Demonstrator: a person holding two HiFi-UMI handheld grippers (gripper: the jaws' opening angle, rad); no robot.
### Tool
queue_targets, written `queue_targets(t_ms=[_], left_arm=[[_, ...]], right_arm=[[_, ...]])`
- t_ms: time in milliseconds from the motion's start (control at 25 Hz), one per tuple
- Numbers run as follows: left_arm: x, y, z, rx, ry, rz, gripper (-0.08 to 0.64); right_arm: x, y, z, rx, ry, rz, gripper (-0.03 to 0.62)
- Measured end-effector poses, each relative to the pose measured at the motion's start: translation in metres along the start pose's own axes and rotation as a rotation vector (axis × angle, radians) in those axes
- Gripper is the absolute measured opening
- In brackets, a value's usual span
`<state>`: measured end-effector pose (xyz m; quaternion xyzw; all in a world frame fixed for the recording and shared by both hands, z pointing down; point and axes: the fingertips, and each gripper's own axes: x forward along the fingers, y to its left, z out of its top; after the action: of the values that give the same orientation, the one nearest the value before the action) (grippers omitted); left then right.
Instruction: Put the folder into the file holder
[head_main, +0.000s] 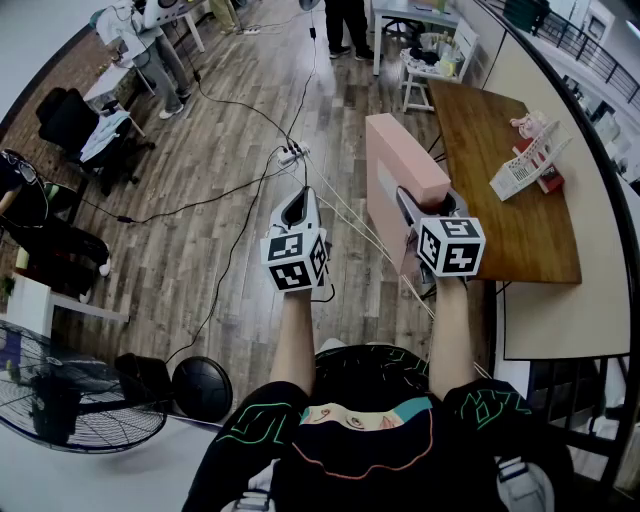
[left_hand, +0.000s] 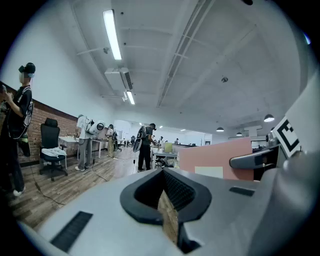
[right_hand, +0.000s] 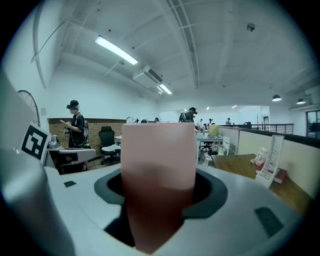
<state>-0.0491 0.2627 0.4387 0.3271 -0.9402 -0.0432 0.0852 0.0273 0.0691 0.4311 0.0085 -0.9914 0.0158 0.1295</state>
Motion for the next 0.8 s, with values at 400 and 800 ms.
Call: queue_targets(t_ms=[400,800], left_arm=[[0.001,-0.017,0.003,0.007,-0.010,-0.010,0.000],[0.016,-0.047,0.017,0.045,-0.025,-0.065,0.000]], right_arm=[[-0.015,-0.022,0.002,-0.020,-0.012,-0.048,0.291],[-0.029,-0.051,0.015,0.039,-0.063,-0.071,0.291]])
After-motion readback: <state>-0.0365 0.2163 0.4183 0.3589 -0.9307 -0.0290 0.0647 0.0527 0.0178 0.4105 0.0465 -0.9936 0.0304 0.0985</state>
